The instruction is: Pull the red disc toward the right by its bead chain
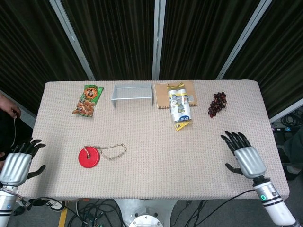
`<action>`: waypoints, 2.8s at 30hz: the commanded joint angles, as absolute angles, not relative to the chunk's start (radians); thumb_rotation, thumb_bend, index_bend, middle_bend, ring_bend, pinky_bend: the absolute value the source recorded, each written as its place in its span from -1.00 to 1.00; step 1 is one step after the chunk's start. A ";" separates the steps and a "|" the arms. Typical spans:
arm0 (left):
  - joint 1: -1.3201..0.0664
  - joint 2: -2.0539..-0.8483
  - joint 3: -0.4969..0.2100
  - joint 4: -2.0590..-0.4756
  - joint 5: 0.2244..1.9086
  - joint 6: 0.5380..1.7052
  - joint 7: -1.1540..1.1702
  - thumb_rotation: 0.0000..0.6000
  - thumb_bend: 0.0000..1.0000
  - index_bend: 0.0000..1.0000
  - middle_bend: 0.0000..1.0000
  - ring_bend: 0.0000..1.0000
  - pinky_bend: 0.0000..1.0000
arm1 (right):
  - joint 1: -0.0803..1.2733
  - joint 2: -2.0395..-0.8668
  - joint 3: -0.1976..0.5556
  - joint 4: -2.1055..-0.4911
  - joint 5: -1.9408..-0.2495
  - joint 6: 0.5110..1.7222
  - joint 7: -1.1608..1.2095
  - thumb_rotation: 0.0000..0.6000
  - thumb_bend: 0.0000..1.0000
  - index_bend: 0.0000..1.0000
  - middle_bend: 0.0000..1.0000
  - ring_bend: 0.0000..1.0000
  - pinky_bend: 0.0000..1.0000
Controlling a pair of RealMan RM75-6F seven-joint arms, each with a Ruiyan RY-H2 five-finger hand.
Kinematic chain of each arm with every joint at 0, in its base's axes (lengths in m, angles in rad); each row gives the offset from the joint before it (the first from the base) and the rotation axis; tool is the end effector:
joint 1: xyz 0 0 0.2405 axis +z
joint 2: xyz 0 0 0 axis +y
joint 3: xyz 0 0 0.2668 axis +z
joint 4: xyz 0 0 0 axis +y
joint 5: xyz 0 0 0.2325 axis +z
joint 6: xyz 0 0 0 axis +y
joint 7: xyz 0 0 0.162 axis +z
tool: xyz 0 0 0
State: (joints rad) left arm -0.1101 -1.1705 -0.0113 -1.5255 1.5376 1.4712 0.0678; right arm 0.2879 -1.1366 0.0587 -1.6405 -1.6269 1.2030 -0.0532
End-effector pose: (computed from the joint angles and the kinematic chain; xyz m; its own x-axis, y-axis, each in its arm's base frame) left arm -0.3368 0.2021 0.1241 0.4934 0.0362 0.8691 0.8688 -0.0682 -0.4904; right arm -0.2725 -0.2555 0.0866 0.4771 -0.1717 0.8619 -0.8519 -0.3316 0.4054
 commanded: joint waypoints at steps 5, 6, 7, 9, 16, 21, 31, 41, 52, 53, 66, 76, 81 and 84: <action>-0.111 -1.169 -0.012 -1.527 1.530 1.464 0.075 1.00 -0.62 -0.47 -0.63 -0.80 -0.67 | 0.586 -1.197 0.134 -1.739 -1.621 0.859 -0.051 1.00 -0.69 -1.00 -0.98 -1.00 -1.00; -0.110 -1.168 -0.013 -1.527 1.528 1.464 0.073 1.00 -0.62 -0.47 -0.63 -0.80 -0.67 | 0.613 -1.212 0.143 -1.735 -1.608 0.826 -0.059 1.00 -0.69 -1.00 -0.98 -1.00 -1.00; -0.110 -1.167 -0.014 -1.526 1.526 1.465 0.070 1.00 -0.62 -0.47 -0.63 -0.80 -0.67 | 0.639 -1.229 0.152 -1.729 -1.592 0.794 -0.067 1.00 -0.68 -1.00 -0.98 -1.00 -1.00; -0.106 -1.165 -0.014 -1.520 1.521 1.466 0.062 1.00 -0.62 -0.47 -0.63 -0.80 -0.67 | 0.700 -1.271 0.170 -1.712 -1.558 0.723 -0.079 1.00 -0.63 -1.00 -0.98 -1.00 -1.00; -0.094 -1.160 -0.011 -1.499 1.501 1.463 0.041 1.00 -0.62 -0.47 -0.63 -0.80 -0.67 | 0.893 -1.401 0.219 -1.610 -1.490 0.536 -0.077 1.00 -0.44 -1.00 -1.00 -1.00 -1.00; -0.090 -1.161 -0.013 -1.486 1.493 1.462 0.026 1.00 -0.62 -0.47 -0.63 -0.80 -0.67 | 0.985 -1.492 0.229 -1.532 -1.432 0.452 -0.029 1.00 -0.39 -1.00 -1.00 -1.00 -1.00; -0.084 -1.169 -0.015 -1.460 1.479 1.456 0.004 1.00 -0.62 -0.46 -0.63 -0.80 -0.67 | 1.089 -1.646 0.228 -1.402 -1.388 0.417 0.014 1.00 -0.36 -1.00 -1.00 -1.00 -1.00; -0.080 -1.162 -0.021 -1.458 1.479 1.465 -0.005 1.00 -0.62 -0.44 -0.63 -0.80 -0.67 | 1.144 -1.697 0.200 -1.359 -1.387 0.402 0.046 1.00 -0.27 -1.00 -0.99 -1.00 -1.00; -0.072 -1.159 -0.021 -1.447 1.475 1.469 -0.017 1.00 -0.62 -0.42 -0.63 -0.80 -0.67 | 1.168 -1.719 0.176 -1.314 -1.369 0.401 0.064 1.00 -0.21 -1.00 -0.92 -1.00 -1.00; -0.072 -1.159 -0.022 -1.446 1.475 1.469 -0.018 1.00 -0.62 -0.42 -0.63 -0.80 -0.67 | 1.171 -1.722 0.176 -1.309 -1.366 0.399 0.070 1.00 -0.21 -1.00 -0.92 -1.00 -1.00; -0.066 -1.157 -0.023 -1.438 1.475 1.473 -0.029 1.00 -0.62 -0.42 -0.63 -0.80 -0.67 | 1.178 -1.736 0.161 -1.298 -1.373 0.404 0.145 1.00 -0.19 -1.00 -0.69 -1.00 -1.00; -0.064 -1.160 -0.023 -1.431 1.475 1.472 -0.039 1.00 -0.62 -0.42 -0.63 -0.80 -0.67 | 1.173 -1.727 0.165 -1.296 -1.385 0.428 0.211 1.00 -0.08 -1.00 -0.23 -1.00 -1.00; -0.063 -1.161 -0.024 -1.429 1.476 1.472 -0.042 1.00 -0.62 -0.42 -0.63 -0.80 -0.67 | 1.176 -1.725 0.171 -1.289 -1.378 0.435 0.222 1.00 -0.03 -1.00 -0.10 -0.96 -1.00; -0.063 -1.160 -0.024 -1.429 1.476 1.472 -0.043 1.00 -0.62 -0.42 -0.64 -0.80 -0.67 | 1.176 -1.725 0.172 -1.286 -1.371 0.440 0.223 1.00 0.02 -1.00 -0.05 -0.90 -1.00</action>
State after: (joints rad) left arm -0.0628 -1.1602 -0.0238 -1.4288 1.4759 1.4716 -0.0428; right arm 1.1762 -1.7250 0.1719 -1.2866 -1.3714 0.4394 0.2229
